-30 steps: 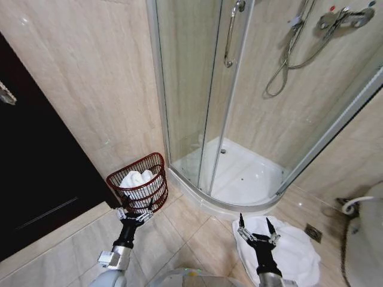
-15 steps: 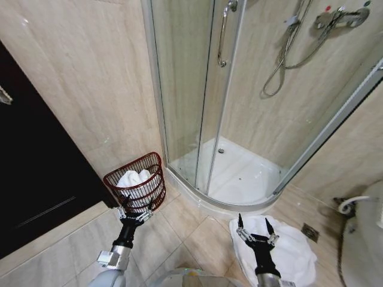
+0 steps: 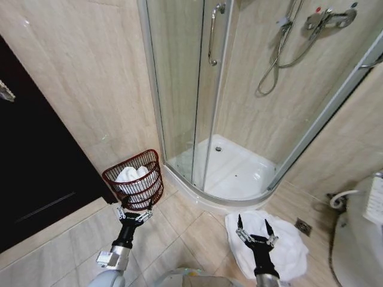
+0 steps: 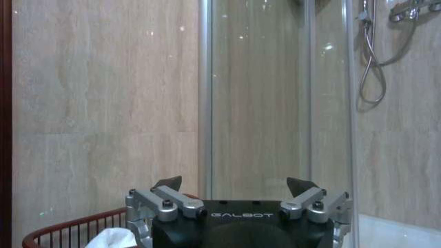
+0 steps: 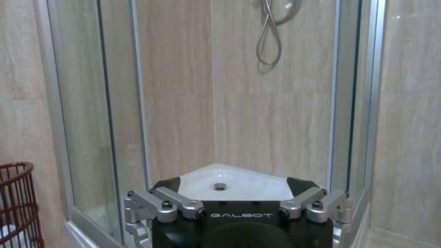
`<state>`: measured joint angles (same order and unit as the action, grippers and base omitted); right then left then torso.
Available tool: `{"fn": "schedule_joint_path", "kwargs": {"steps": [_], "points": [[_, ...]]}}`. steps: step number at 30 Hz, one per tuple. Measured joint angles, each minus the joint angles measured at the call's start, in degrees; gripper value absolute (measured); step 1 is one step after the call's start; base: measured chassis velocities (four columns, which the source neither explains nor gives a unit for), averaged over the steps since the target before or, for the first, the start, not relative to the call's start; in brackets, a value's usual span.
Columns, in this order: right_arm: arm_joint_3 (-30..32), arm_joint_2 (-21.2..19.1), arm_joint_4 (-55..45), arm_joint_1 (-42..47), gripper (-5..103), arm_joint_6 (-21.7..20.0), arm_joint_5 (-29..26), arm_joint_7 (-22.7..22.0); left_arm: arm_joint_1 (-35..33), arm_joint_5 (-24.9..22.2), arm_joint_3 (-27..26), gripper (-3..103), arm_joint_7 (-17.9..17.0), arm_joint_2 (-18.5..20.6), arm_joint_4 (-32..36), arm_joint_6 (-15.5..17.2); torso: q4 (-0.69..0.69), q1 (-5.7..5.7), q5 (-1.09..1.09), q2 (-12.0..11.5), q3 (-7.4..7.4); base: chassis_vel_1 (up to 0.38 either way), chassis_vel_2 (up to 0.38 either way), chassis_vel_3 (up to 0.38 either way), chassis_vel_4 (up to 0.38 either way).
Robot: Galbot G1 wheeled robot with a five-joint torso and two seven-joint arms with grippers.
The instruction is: Discard the used towel into the hamper.
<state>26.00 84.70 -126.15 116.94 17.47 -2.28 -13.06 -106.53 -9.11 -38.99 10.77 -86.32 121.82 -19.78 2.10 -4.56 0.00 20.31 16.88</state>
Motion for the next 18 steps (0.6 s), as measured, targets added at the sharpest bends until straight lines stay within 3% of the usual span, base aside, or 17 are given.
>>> {"fn": "schedule_joint_path", "kwargs": {"steps": [18], "points": [[-0.2, -0.3, 0.3, -0.5, 100, 0.1, -0.3, 0.7, -0.2, 0.2, 0.2, 99, 0.2, -0.5, 0.1, -0.2, 0.00, 0.00, 0.01, 0.0, 0.00, -0.053, -0.156, 0.054, 0.158]]}}
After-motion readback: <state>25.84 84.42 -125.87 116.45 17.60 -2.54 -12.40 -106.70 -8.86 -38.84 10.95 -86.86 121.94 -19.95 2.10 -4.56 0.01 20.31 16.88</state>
